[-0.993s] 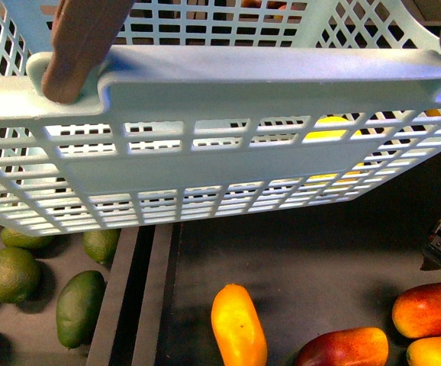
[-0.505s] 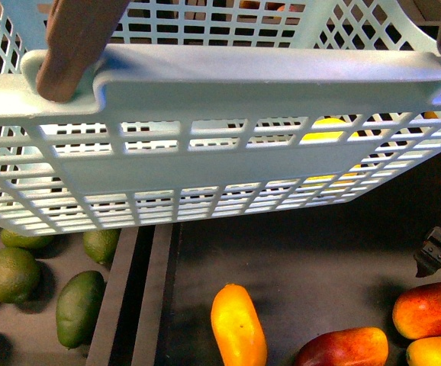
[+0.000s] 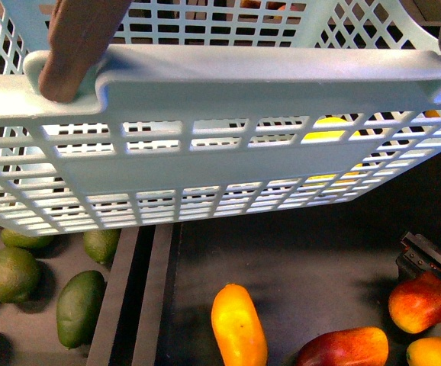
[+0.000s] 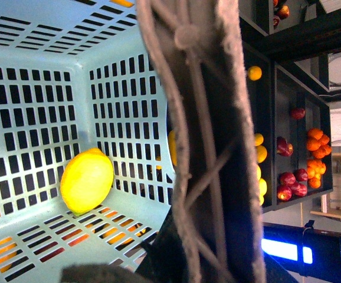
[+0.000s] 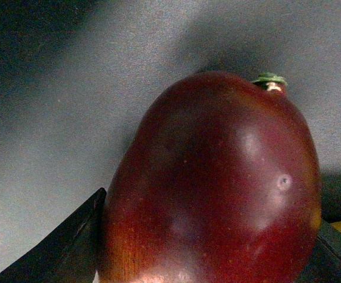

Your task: Pick lemon and mango into basket

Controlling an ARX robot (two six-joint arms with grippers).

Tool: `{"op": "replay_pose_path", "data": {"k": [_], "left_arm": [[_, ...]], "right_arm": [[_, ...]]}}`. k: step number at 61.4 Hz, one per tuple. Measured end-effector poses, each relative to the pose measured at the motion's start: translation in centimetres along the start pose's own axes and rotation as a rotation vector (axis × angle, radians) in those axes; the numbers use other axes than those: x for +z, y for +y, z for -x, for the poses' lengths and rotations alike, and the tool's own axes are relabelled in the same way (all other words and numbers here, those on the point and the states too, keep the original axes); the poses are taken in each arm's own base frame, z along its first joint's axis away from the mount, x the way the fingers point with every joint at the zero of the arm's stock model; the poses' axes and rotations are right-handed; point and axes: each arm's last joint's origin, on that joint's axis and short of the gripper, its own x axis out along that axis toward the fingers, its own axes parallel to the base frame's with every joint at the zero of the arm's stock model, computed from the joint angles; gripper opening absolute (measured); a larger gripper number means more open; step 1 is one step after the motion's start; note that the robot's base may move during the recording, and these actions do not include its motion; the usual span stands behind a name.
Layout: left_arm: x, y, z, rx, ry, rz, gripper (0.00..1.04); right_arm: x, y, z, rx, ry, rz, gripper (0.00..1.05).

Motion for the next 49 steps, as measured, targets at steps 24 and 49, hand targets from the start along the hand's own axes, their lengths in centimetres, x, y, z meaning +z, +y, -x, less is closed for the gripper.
{"op": "replay_pose_path", "data": {"k": [24,49], "left_arm": [[0.0,0.0,0.0,0.0,0.001,0.0,0.04],[0.0,0.0,0.0,-0.001,0.001,0.0,0.04]], "right_arm": [[4.7,-2.9,7.3,0.108,-0.236,0.048,0.72],[8.2,-5.2,21.8,0.351,-0.508,0.193,0.72]]}}
